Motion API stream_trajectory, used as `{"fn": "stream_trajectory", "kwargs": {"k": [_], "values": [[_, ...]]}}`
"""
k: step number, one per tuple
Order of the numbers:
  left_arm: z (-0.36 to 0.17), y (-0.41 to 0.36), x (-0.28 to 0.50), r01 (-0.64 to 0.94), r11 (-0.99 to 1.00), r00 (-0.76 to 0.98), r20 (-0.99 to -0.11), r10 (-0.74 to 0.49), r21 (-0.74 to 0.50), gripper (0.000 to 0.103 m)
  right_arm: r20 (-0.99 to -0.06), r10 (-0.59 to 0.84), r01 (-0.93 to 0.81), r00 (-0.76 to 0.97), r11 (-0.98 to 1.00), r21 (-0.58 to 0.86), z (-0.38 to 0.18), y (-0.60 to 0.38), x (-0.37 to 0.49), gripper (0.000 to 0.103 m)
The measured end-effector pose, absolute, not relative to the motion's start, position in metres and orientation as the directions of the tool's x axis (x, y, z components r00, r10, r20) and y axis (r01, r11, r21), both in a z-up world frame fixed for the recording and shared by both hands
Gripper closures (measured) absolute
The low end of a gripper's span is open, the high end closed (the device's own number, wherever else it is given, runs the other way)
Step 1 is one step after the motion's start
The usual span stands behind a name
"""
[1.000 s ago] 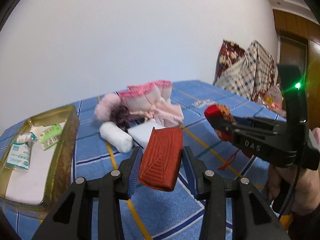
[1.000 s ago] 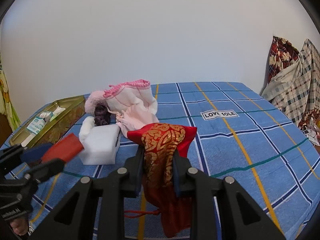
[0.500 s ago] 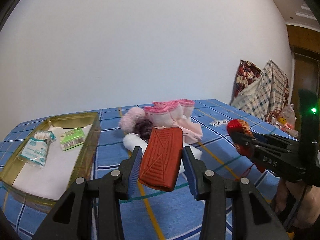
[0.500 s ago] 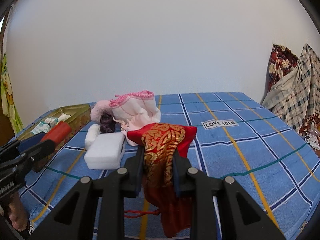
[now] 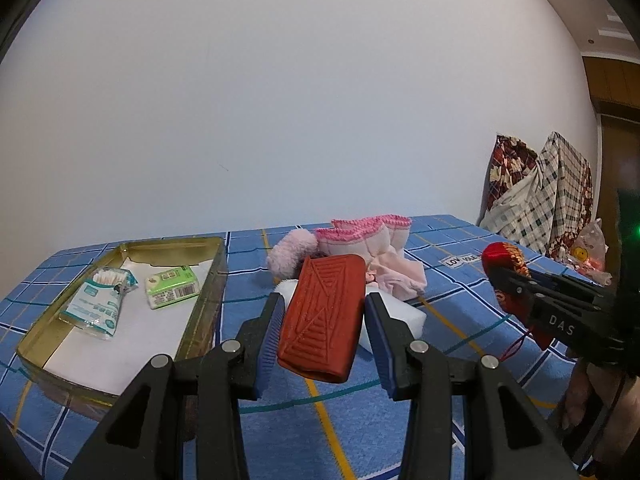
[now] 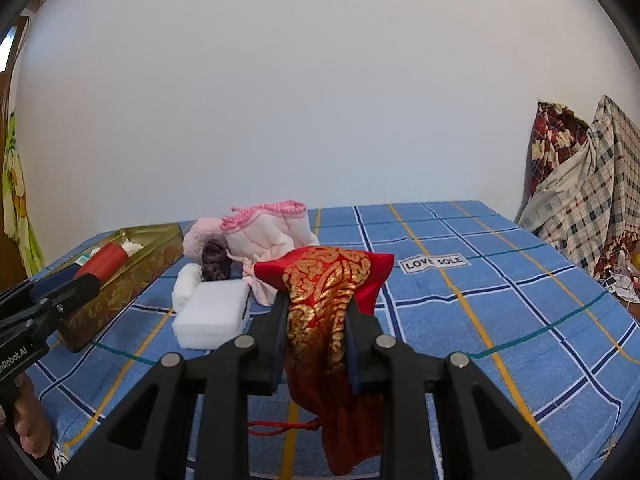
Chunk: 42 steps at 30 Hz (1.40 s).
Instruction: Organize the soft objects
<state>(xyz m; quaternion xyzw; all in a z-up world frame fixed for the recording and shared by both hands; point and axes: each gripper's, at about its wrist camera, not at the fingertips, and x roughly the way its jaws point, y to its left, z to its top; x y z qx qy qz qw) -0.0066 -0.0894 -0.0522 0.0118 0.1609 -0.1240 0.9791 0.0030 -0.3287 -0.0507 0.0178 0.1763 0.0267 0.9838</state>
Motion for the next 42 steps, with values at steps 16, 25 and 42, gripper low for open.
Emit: {"fn": "stream_trajectory", "kwargs": {"k": [16, 25, 42], "values": [[-0.051, -0.078, -0.014, 0.212, 0.977, 0.938, -0.276, -0.208, -0.016, 0.059, -0.306, 0.044, -0.032, 0.951, 0.999, 0.043, -0.049, -0.326, -0.003, 0.079], [-0.050, -0.073, -0.018, 0.202, 0.979, 0.946, -0.259, -0.196, -0.001, 0.059, -0.290, 0.052, -0.043, 0.956, 0.998, 0.036, -0.049, -0.314, -0.005, 0.079], [-0.048, -0.054, -0.019, 0.175, 0.985, 0.956, -0.238, -0.173, -0.013, 0.059, -0.287, 0.111, -0.111, 0.951, 0.994, 0.015, -0.049, -0.284, -0.004, 0.079]]}}
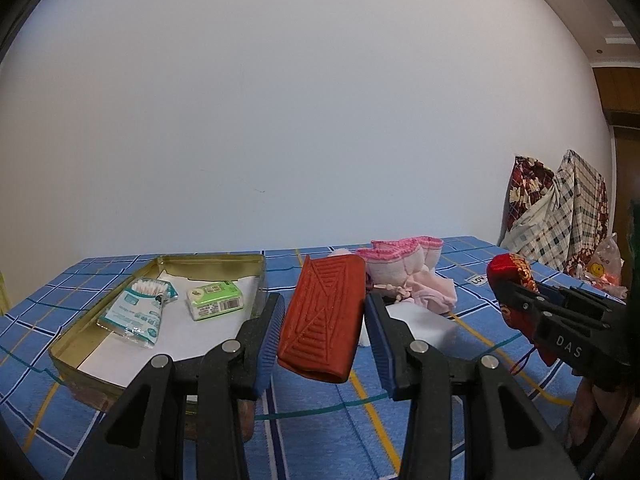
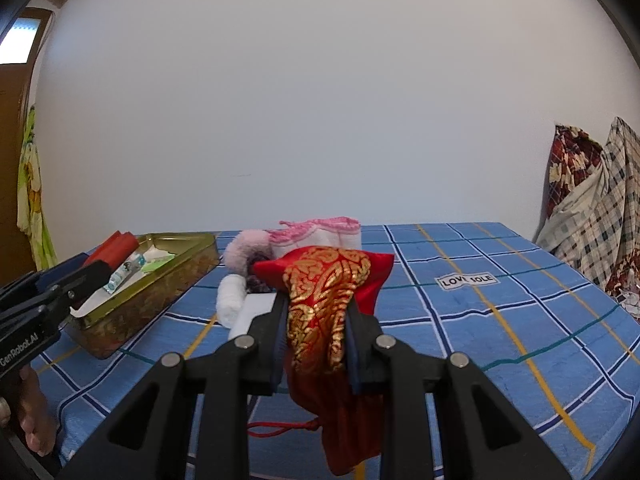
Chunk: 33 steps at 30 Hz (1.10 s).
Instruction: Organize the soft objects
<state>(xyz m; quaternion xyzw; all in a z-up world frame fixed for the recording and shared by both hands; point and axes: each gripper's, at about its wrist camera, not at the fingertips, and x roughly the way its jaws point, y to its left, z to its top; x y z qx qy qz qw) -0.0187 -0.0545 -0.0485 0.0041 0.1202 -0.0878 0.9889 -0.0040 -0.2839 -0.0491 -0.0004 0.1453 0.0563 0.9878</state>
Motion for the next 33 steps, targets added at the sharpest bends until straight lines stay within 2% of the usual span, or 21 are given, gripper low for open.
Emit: {"fn": "stream_trajectory", "kwargs": {"k": [33], "values": [[-0.047, -0.017, -0.024, 0.097, 0.995, 0.971, -0.216, -0.103, -0.036, 0.059, -0.303, 0.218, -0.233, 0.928, 0.972, -0.013, -0.054, -0.236, 0.001, 0.079]]}}
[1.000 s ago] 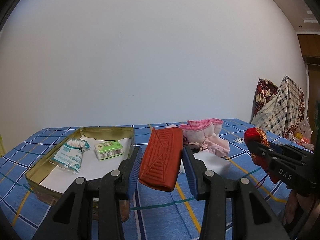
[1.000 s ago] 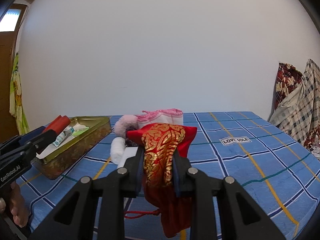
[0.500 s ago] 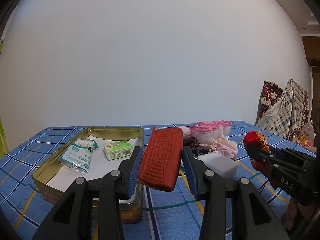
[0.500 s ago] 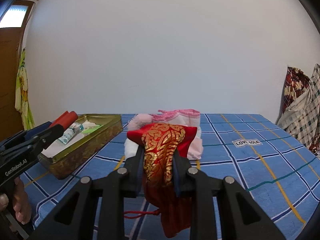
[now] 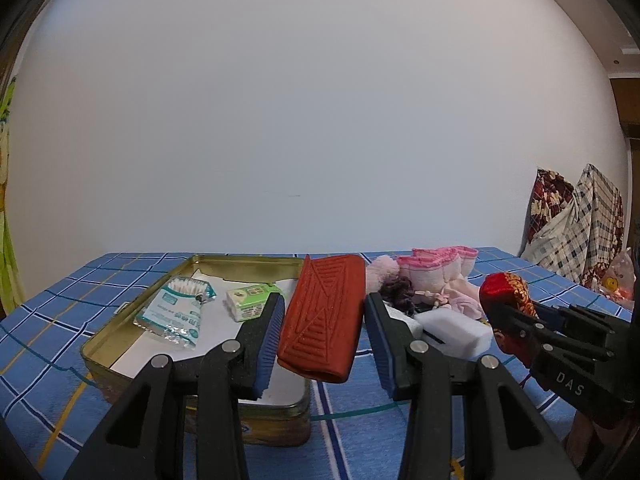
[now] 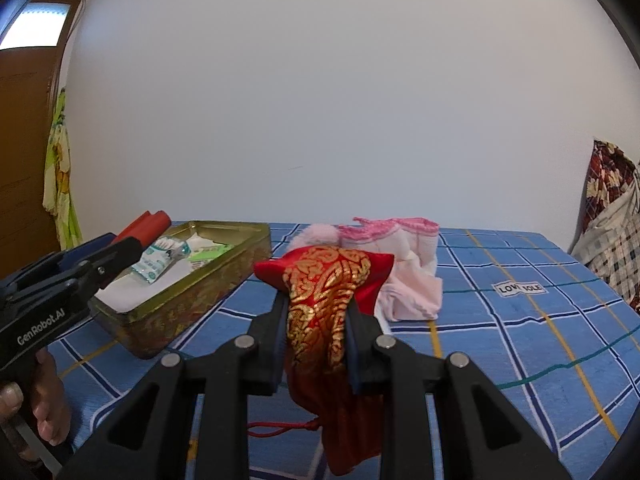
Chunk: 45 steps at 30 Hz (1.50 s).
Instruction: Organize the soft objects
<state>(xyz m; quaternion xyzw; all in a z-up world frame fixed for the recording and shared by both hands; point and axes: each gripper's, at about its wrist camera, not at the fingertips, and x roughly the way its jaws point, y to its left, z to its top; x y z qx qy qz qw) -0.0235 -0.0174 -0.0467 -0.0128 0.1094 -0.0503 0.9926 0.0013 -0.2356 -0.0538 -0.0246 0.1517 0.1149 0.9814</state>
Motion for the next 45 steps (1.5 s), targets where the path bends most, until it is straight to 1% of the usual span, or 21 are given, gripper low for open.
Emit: {"fn": "stream_trajectory", "kwargs": {"k": [28, 45], "values": [[-0.045, 0.031, -0.030, 0.035, 0.994, 0.977, -0.204, -0.054, -0.099, 0.059, -0.347, 0.308, -0.342, 0.886, 0.939, -0.040, -0.058, -0.178, 0.010, 0.079], [-0.047, 0.044, -0.028, 0.009, 0.997, 0.976, -0.214, -0.026, -0.079, 0.059, -0.350, 0.349, -0.380, 0.869, 0.924, -0.023, -0.058, -0.159, 0.012, 0.079]]}}
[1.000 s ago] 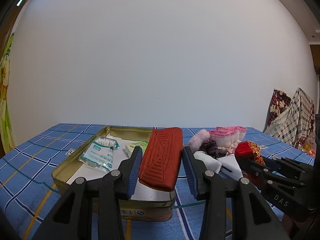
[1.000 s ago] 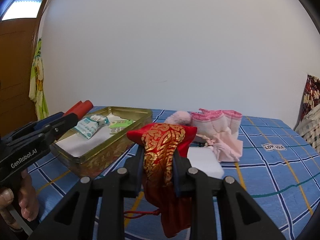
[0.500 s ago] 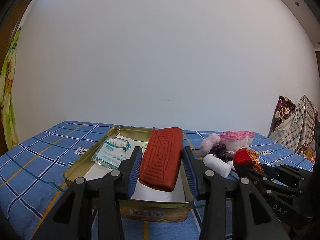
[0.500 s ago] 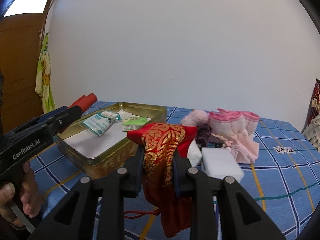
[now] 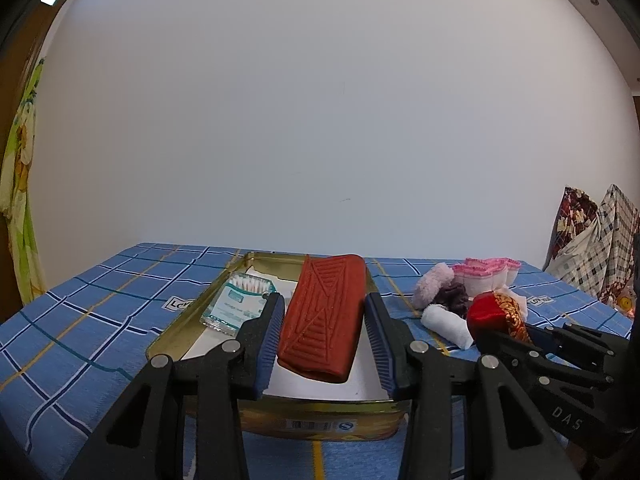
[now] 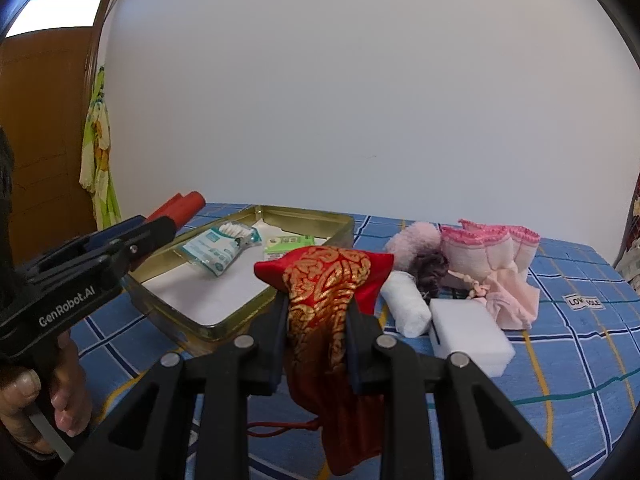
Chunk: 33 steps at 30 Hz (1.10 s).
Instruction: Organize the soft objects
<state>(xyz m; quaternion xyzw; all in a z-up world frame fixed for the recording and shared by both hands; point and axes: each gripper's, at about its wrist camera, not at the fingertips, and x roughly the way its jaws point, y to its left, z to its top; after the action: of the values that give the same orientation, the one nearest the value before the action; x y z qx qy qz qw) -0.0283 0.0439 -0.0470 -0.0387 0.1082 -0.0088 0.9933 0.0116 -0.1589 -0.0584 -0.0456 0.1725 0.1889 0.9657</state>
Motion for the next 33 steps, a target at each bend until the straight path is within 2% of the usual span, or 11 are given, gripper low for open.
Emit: {"fn": "stream_trajectory", "kwargs": {"k": [12, 25, 33], "values": [[-0.046, 0.050, -0.021, 0.000, 0.998, 0.973, -0.232, -0.016, -0.066, 0.059, -0.371, 0.381, -0.407, 0.847, 0.913, 0.007, -0.058, -0.154, 0.018, 0.079], [-0.041, 0.064, -0.004, 0.007, 0.997, 0.956, -0.291, -0.028, -0.074, 0.059, -0.386, 0.415, -0.442, 0.824, 0.897, 0.020, -0.044, -0.146, 0.027, 0.078], [-0.032, 0.065, 0.004, 0.012, 1.000, 0.949, -0.315, -0.020, -0.026, 0.059, -0.388, 0.435, -0.463, 0.813, 0.886, 0.022, -0.028, -0.141, 0.039, 0.078]]}}
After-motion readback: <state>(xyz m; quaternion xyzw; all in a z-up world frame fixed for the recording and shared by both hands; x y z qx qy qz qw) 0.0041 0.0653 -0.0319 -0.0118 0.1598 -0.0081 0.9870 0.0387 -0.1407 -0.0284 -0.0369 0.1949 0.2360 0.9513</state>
